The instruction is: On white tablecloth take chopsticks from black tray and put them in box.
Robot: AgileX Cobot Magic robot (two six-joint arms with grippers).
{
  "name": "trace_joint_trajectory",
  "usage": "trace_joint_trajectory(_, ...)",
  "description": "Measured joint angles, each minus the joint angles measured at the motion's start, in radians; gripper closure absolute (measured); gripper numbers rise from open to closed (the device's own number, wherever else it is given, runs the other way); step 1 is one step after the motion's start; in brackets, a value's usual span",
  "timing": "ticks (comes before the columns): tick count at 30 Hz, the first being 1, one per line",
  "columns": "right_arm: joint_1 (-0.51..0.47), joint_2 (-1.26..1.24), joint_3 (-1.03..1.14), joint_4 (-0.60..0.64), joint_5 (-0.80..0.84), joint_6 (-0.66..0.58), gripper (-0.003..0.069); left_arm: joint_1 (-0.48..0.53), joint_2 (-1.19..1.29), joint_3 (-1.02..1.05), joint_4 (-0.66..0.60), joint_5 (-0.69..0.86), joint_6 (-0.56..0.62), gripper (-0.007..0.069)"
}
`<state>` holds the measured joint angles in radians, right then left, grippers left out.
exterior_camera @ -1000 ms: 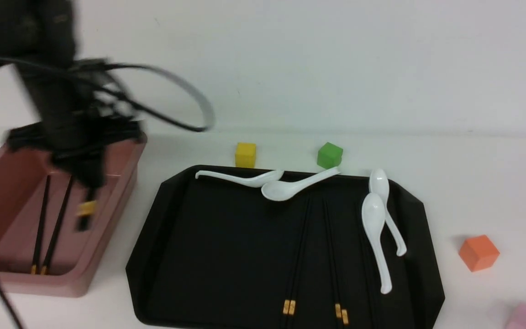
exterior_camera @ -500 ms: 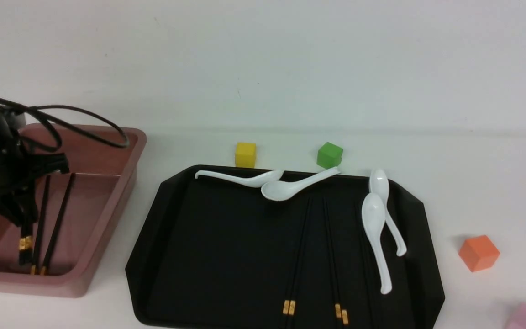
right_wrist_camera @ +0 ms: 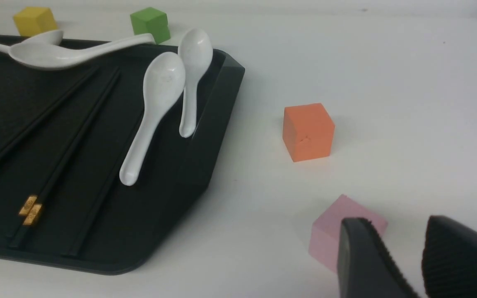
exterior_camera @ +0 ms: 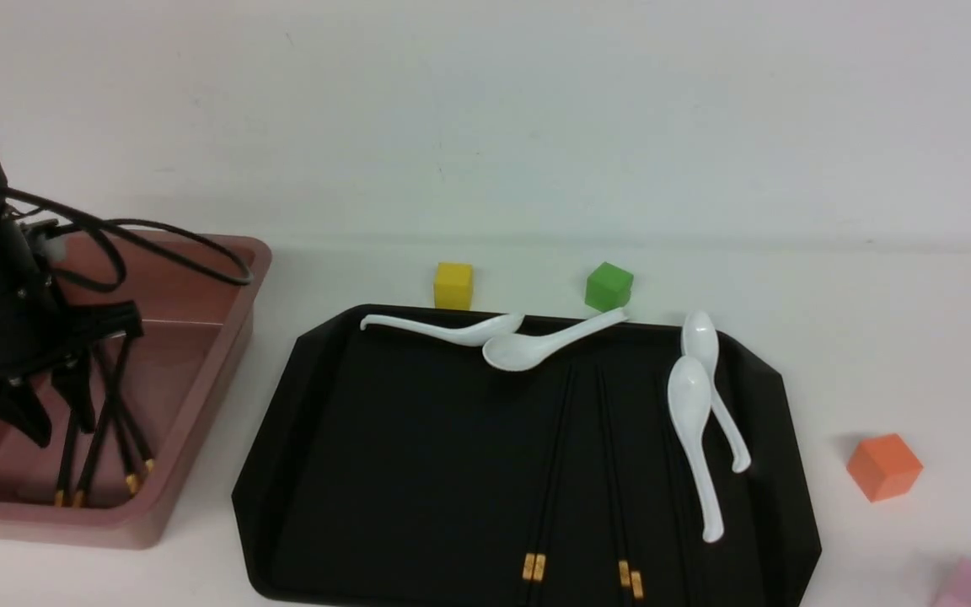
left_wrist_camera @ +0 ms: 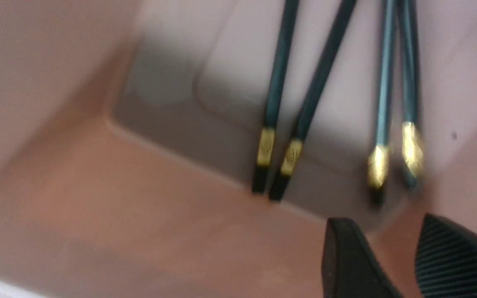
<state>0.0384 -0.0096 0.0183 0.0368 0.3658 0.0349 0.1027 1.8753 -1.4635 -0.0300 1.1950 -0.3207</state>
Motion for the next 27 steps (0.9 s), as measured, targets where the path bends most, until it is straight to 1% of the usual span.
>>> trace_joint_trajectory(3, 0.000, 0.000, 0.000, 0.000, 0.000, 0.000, 0.0417, 0.000, -0.037, 0.000, -0.017, 0.015, 0.002, 0.0410)
trace_joint_trajectory(5, 0.000, 0.000, 0.000, 0.000, 0.000, 0.000, 0.0417, 0.000, -0.080, 0.006, -0.024, 0.019, 0.008, 0.0455)
trace_joint_trajectory(7, 0.000, 0.000, 0.000, 0.000, 0.000, 0.000, 0.0417, 0.000, -0.118, 0.020, -0.027, 0.017, 0.010, 0.0478)
trace_joint_trajectory(11, 0.000, 0.000, 0.000, 0.000, 0.000, 0.000, 0.0417, 0.000, -0.319, 0.136, -0.031, 0.019, 0.031, 0.0585)
trace_joint_trajectory(14, 0.000, 0.000, 0.000, 0.000, 0.000, 0.000, 0.0417, 0.000, -0.510, 0.275, -0.050, -0.004, 0.064, 0.0637)
trace_joint_trajectory(19, 0.000, 0.000, 0.000, 0.000, 0.000, 0.000, 0.0417, 0.000, -0.811, 0.529, -0.142, -0.148, 0.121, 0.0637)
trace_joint_trajectory(22, 0.000, 0.000, 0.000, 0.000, 0.000, 0.000, 0.0417, 0.000, -1.020, 0.704, -0.237, -0.254, 0.209, 0.0637)
trace_joint_trajectory(23, 0.000, 0.000, 0.000, 0.000, 0.000, 0.000, 0.0417, 0.000, -1.127, 0.787, -0.287, -0.291, 0.258, 0.0637)
trace_joint_trajectory(27, 0.000, 0.000, 0.000, 0.000, 0.000, 0.000, 0.0417, 0.000, -1.365, 0.946, -0.411, -0.367, 0.348, 0.0637)
